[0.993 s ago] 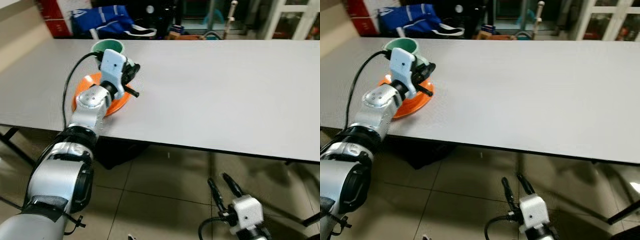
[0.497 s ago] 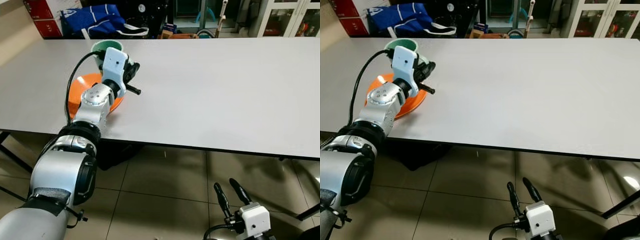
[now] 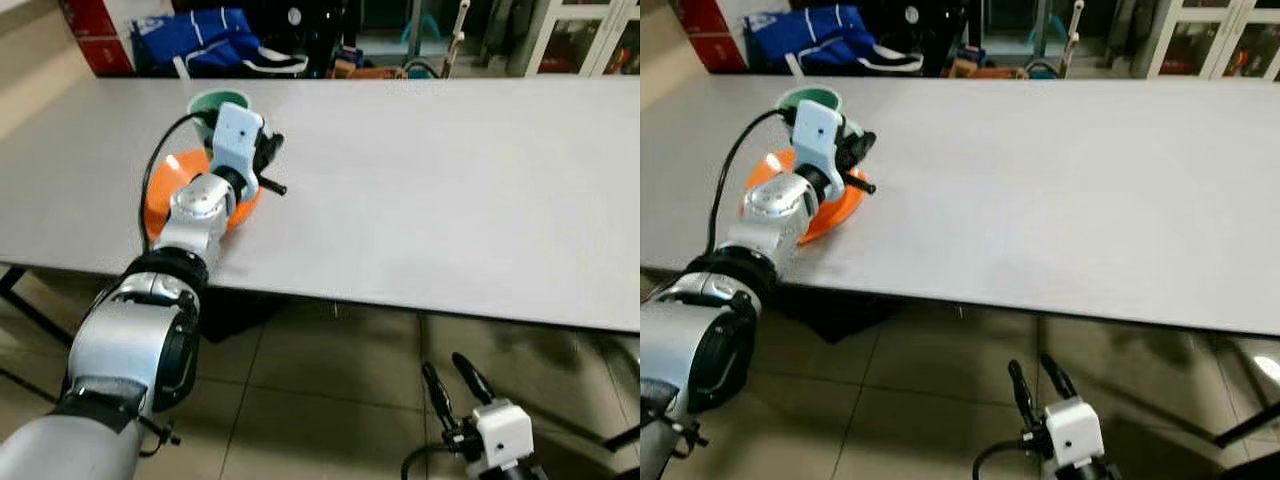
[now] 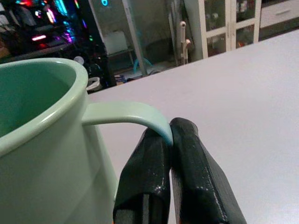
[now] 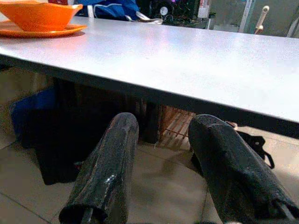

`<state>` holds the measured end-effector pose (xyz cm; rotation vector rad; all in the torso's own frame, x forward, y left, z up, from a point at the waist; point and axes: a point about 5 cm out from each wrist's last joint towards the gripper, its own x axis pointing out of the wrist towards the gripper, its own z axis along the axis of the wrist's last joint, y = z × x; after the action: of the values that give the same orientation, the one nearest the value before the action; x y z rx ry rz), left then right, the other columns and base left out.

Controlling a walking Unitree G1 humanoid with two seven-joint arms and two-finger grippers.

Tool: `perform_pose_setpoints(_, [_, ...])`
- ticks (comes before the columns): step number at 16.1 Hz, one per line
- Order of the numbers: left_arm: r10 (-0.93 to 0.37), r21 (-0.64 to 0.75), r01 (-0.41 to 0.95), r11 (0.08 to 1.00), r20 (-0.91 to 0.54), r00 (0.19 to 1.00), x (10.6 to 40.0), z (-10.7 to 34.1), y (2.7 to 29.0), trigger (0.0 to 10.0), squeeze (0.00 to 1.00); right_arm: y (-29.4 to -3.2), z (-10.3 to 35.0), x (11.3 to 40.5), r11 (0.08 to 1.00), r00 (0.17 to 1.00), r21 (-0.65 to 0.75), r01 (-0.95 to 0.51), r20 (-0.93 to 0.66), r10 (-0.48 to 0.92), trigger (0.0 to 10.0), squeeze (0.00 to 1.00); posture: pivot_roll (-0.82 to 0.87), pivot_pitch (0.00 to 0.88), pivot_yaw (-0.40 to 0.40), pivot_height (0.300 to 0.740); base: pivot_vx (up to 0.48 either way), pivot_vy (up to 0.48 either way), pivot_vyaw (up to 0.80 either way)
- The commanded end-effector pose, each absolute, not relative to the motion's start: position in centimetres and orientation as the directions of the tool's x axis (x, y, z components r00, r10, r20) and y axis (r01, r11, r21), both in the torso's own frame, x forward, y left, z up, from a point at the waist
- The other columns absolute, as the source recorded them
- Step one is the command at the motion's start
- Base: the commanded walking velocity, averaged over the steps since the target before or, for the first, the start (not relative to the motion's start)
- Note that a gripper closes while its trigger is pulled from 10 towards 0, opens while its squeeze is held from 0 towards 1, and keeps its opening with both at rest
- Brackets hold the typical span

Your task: Setting the table

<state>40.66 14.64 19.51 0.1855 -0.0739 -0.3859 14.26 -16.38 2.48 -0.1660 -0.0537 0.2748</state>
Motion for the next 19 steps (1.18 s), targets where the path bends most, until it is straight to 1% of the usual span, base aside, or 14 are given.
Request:
perform_pose_setpoints(1, [-0.408,0.226,0.387,0.894,0.050,0.912,41.0,20.7,13.9,0.0,0.00,-16.1,2.7,14.4,0.947,0.959,-0.171,-0.270,0.038,0.280,10.0,0.00,-0.32,0.020,0.142,0.740,0.480,0.000,0.00])
perform_pose_setpoints(7, [-0.442,0.261,0.419,0.870,0.036,0.896,41.0,20.6,12.6,0.0,0.00,-15.8,2.8,14.4,0.949,0.960,-0.166,-0.268,0.040,0.278,10.0,0.00,-0.32,0.023,0.145,0.740,0.480,0.000,0.00])
perform_pose_setpoints(11, [-0.455,0.255,0.433,0.864,0.030,0.890,41.0,20.7,12.1,0.0,0.00,-15.5,2.7,14.4,0.951,0.958,-0.139,-0.277,0.037,0.285,10.0,0.00,-0.33,0.037,0.153,0.740,0.000,0.000,0.00])
perform_pose_setpoints(12, [-0.465,0.253,0.448,0.857,0.006,0.885,40.9,20.2,11.8,0.0,0.00,-14.9,2.7,14.7,0.919,0.926,-0.135,-0.372,0.022,0.378,10.0,0.00,-0.33,0.039,0.153,0.740,0.000,0.000,0.00])
perform_pose_setpoints(13, [-0.467,0.249,0.453,0.856,-0.005,0.884,40.8,20.0,11.8,0.0,0.00,-14.7,2.6,14.7,0.898,0.906,-0.133,-0.419,0.011,0.424,10.0,0.00,-0.33,0.039,0.153,0.740,0.000,0.000,0.00])
perform_pose_setpoints(14, [-0.469,0.245,0.457,0.855,-0.012,0.883,40.8,19.8,11.7,0.0,0.00,-15.6,4.9,17.0,0.892,0.899,-0.152,-0.426,0.044,0.437,10.0,0.00,-0.36,0.043,0.143,0.740,0.000,0.000,0.00])
perform_pose_setpoints(15, [-0.466,0.241,0.456,0.857,-0.016,0.885,40.8,19.7,11.7,0.0,0.00,-17.3,11.5,22.1,0.882,0.881,-0.194,-0.430,0.124,0.457,10.0,0.00,-0.36,0.043,0.143,0.740,0.000,0.000,0.00])
perform_pose_setpoints(16, [-0.461,0.232,0.451,0.862,-0.015,0.887,40.8,19.7,11.7,0.0,0.00,-17.8,14.6,23.5,0.876,0.870,-0.208,-0.435,0.155,0.469,10.0,0.00,-0.36,0.044,0.130,0.740,0.000,0.000,0.00])
perform_pose_setpoints(18, [-0.448,0.220,0.440,0.871,-0.012,0.894,40.9,19.8,11.8,0.0,0.00,-18.3,15.3,23.6,0.874,0.868,-0.212,-0.437,0.153,0.472,10.0,0.00,-0.37,0.048,0.114,0.740,0.000,0.000,0.00])
perform_pose_setpoints(19, [-0.442,0.220,0.434,0.874,-0.014,0.897,41.0,19.9,11.9,0.0,0.00,-18.8,15.4,23.1,0.869,0.867,-0.211,-0.448,0.137,0.480,10.0,0.00,-0.38,0.059,0.110,0.740,0.000,0.000,0.00])
